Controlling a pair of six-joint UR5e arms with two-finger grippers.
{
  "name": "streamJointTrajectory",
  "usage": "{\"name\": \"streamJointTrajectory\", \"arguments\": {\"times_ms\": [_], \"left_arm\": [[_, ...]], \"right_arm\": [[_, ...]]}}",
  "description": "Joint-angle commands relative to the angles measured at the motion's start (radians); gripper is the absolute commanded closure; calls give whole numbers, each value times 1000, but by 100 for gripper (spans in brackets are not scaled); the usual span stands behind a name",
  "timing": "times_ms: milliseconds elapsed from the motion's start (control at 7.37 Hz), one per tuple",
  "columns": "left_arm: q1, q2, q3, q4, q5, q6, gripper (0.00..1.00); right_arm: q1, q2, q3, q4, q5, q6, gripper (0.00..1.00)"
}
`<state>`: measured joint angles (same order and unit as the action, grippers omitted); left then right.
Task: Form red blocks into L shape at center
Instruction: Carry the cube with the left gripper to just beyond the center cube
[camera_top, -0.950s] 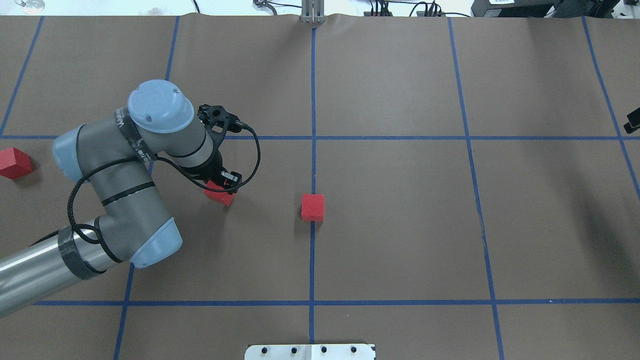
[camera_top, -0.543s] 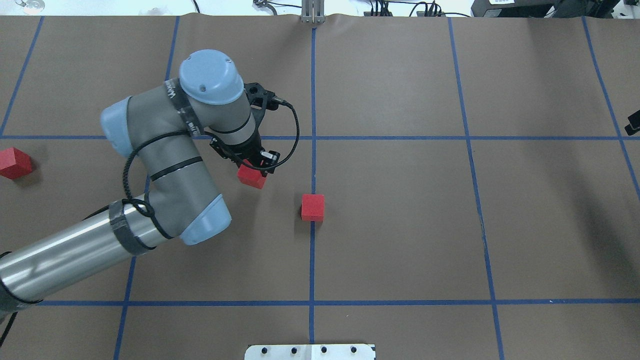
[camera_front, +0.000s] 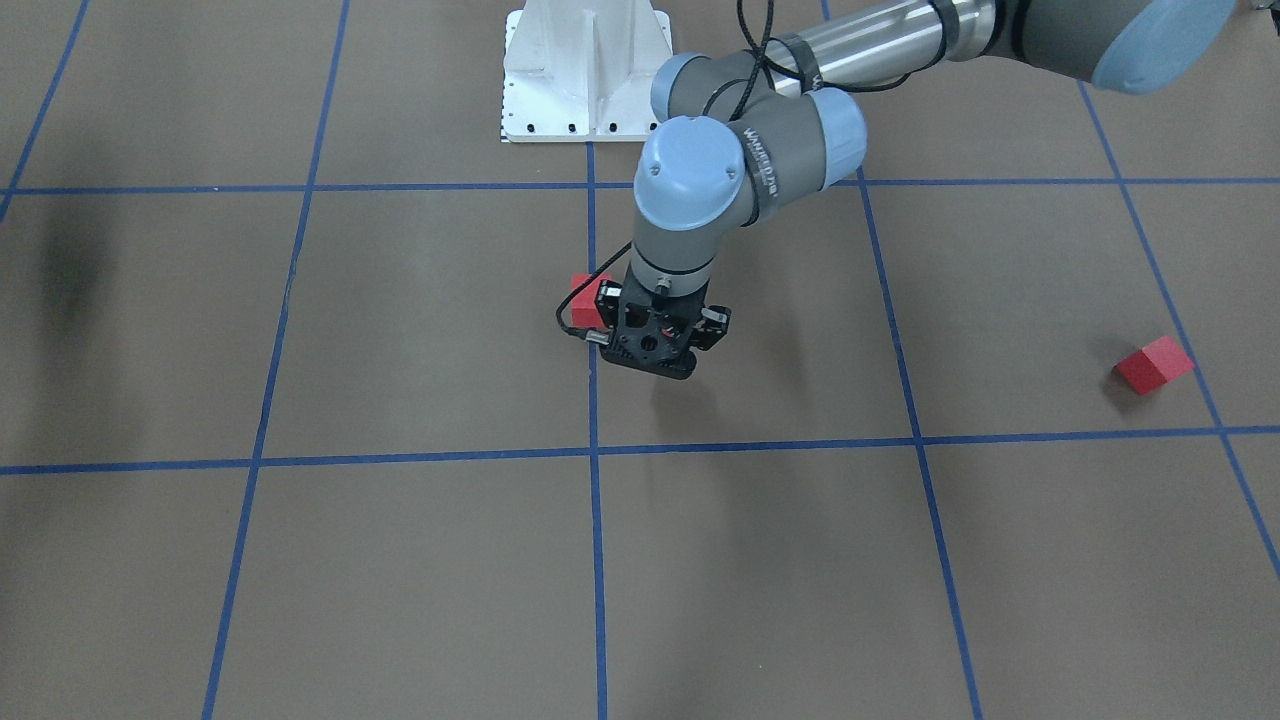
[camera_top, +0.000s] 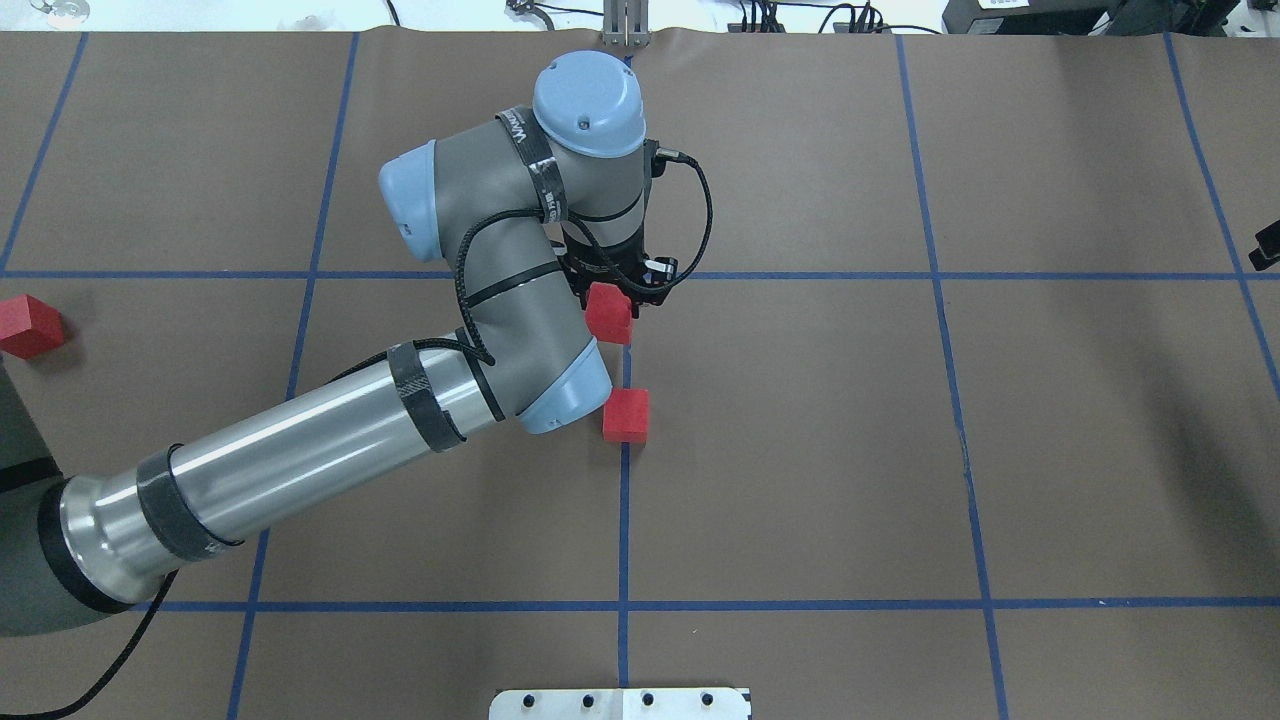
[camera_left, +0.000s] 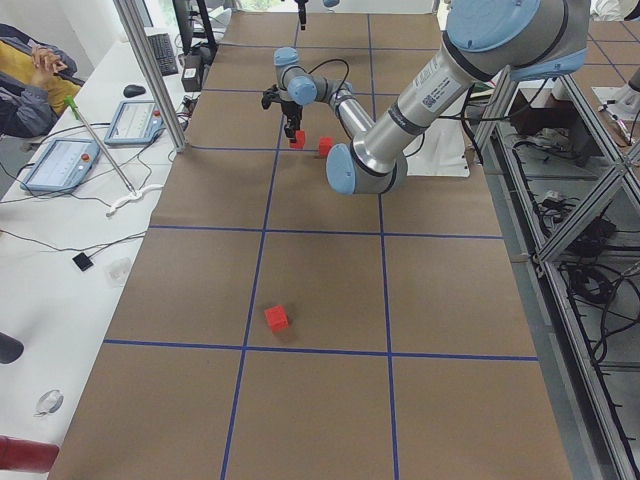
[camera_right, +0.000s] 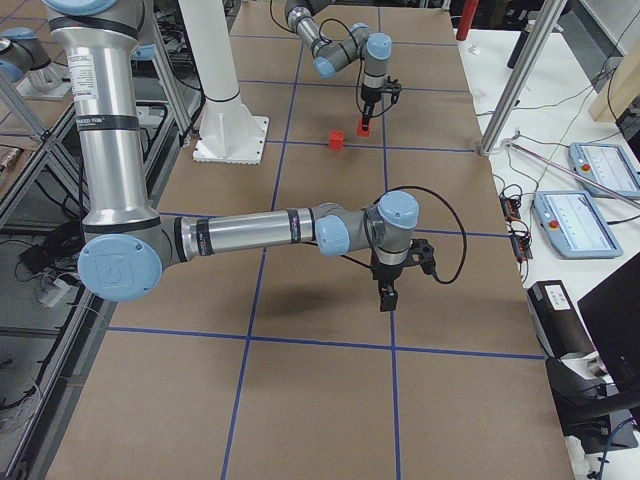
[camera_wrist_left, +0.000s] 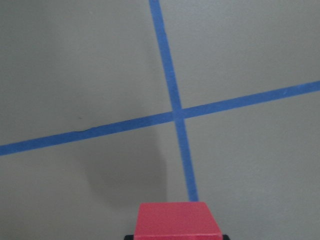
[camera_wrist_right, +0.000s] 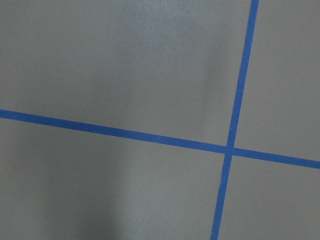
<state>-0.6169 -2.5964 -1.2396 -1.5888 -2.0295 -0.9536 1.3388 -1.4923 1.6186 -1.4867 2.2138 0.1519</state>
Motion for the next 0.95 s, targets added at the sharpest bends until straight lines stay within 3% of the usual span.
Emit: {"name": "streamJointTrajectory", "arguments": {"times_ms": [0,815], "left_arm": [[35,-16,25,-16,2,-92,52],[46,-8,20,-17,3,-135,51]], "right_arm": [[0,0,0,0,0,0,0],[0,0,0,0,1,-2,0]]}}
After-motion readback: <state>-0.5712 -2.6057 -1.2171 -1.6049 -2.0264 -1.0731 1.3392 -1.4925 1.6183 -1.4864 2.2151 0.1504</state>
